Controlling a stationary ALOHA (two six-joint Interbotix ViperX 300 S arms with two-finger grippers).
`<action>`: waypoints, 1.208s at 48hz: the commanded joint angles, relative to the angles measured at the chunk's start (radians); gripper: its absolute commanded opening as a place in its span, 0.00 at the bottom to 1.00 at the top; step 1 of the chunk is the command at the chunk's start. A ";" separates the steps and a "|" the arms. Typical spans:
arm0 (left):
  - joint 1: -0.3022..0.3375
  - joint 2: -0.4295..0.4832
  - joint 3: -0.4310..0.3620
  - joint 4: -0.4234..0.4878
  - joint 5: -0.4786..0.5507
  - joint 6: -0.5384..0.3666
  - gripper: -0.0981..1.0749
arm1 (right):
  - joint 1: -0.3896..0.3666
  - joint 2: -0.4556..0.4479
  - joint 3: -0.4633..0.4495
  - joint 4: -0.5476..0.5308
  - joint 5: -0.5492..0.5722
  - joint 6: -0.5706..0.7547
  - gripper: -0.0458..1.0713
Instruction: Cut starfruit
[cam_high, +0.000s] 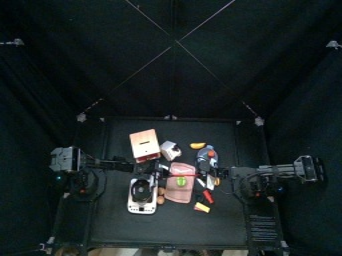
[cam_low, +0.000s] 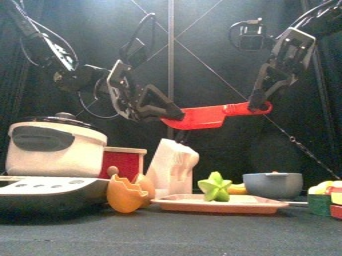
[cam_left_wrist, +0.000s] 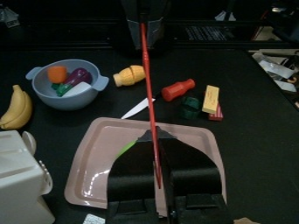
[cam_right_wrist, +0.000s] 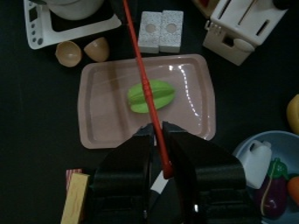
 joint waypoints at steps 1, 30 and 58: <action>-0.005 0.003 -0.025 0.000 -0.008 -0.002 0.31 | -0.008 0.005 -0.015 -0.002 -0.008 0.002 0.54; -0.026 0.078 -0.057 -0.006 0.107 -0.005 0.31 | -0.021 0.129 0.017 -0.002 -0.008 0.003 0.54; -0.043 0.147 -0.115 -0.006 0.184 -0.005 0.31 | -0.052 0.183 0.026 -0.002 -0.017 0.002 0.54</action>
